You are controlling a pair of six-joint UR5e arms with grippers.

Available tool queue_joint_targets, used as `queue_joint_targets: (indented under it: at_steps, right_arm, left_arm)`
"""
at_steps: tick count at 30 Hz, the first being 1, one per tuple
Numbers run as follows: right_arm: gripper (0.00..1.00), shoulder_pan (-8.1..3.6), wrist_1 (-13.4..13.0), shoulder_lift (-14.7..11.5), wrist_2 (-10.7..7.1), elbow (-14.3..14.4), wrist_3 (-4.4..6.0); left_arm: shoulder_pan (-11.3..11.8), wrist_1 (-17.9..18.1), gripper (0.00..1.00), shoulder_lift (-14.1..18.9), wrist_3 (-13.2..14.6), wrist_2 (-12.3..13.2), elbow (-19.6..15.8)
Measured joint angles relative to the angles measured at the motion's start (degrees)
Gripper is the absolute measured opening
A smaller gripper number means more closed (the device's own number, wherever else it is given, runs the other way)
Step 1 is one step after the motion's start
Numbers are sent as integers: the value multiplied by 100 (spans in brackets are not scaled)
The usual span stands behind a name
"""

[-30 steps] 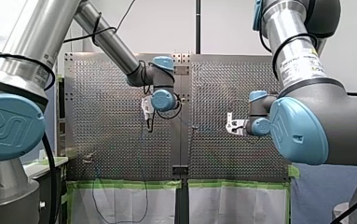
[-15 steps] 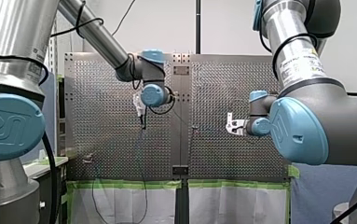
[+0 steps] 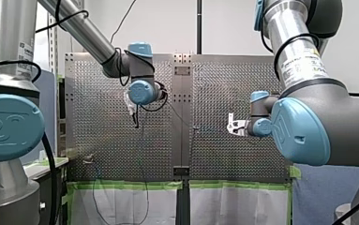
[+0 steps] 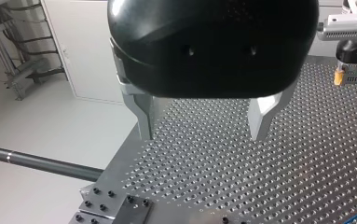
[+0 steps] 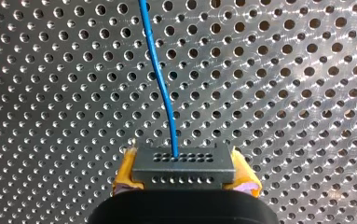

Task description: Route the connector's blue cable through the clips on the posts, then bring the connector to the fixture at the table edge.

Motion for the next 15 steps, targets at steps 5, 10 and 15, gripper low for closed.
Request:
queue_joint_targets:
  at_steps: [5,10,15]
  right_arm:
    - [0,18,0,0,5,1,0]
    - [0,31,0,1,4,0,0]
    - [0,33,0,1,4,0,0]
  left_arm:
    - [32,72,100,162,-20,38,-253]
    - [104,304,100,172,-149,241,-527]
    - [156,534,100,105,-272,345,-761]
